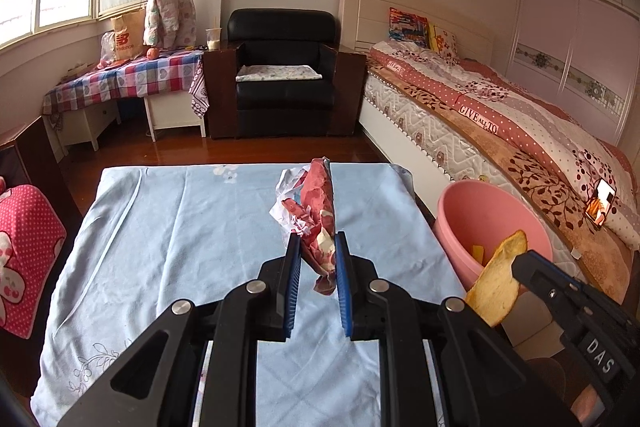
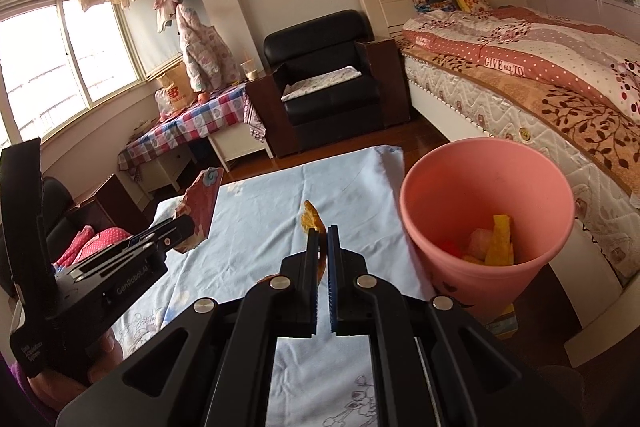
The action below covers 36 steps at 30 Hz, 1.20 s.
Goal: Collect trash
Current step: 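Lift the red wrapper and yellow chip and carry both over the pink bucket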
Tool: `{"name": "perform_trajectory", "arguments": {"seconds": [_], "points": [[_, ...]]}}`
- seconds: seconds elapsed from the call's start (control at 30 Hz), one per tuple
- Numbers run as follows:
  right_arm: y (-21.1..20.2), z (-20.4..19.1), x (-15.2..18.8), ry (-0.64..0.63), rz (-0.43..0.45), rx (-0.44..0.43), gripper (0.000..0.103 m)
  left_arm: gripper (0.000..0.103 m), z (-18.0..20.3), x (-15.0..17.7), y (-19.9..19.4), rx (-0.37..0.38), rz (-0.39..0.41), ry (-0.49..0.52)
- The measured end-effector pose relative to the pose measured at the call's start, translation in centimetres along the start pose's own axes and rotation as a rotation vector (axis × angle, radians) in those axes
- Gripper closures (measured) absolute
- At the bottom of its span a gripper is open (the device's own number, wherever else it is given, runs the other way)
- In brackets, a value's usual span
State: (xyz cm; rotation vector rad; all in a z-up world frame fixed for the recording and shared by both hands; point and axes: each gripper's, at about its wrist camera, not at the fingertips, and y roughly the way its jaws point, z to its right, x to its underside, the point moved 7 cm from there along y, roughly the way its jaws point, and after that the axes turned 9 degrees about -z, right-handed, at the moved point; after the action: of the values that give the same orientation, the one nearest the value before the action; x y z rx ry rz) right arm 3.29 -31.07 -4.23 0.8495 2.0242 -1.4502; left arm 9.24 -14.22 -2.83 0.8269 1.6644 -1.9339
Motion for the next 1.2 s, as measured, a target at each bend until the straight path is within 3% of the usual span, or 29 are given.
{"name": "perform_trajectory", "arguments": {"seconds": [0.6,1.2], "points": [[-1.3,6.3,-2.8,0.076,0.075,0.092,0.099,0.087,6.7,-1.7,2.2,0.043,0.002,0.099],[0.0,13.8,-4.0,0.159,0.076,0.198,0.099,0.087,14.8,-2.9,6.6,0.14,-0.043,0.172]]}}
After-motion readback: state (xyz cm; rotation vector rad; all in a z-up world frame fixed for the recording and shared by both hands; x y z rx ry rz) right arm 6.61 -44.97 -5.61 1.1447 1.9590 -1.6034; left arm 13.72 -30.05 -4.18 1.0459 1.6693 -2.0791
